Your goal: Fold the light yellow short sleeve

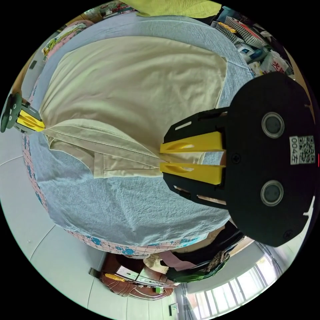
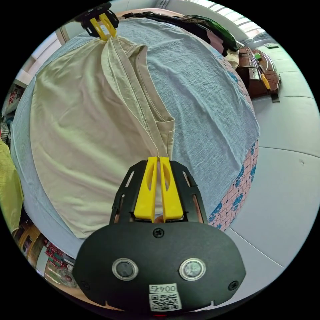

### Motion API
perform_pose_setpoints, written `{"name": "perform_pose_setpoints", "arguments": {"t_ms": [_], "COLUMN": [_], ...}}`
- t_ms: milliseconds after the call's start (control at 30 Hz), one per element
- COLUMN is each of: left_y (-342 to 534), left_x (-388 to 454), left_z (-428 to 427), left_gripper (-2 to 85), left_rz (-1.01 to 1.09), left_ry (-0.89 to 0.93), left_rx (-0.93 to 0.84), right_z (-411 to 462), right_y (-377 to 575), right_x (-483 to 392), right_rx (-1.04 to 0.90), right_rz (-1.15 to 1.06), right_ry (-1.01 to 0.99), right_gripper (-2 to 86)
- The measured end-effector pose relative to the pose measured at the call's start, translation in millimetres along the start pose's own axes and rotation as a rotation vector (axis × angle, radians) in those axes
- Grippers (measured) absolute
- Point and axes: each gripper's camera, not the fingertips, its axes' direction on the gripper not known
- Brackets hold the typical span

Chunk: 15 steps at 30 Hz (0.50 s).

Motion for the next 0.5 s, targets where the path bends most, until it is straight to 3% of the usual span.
{"name": "perform_pose_setpoints", "arguments": {"t_ms": [267,500], "left_y": [40.2,66.2], "left_x": [-8.4,-32.0], "left_z": [-0.1,45.5], "left_gripper": [0.5,0.7], "left_rz": [-0.149,-0.375], "left_ry": [-0.055,0.033], "left_rx": [0.091,0.034], "right_z": [-14.7,27.3], "right_y": [34.4,31.7], "right_x": [23.8,55.6], "right_rx": [0.162,0.097], "right_rz": [0.175,0.298], "right_ry": [0.011,-0.094], "right_gripper": [-0.6,1.4]}}
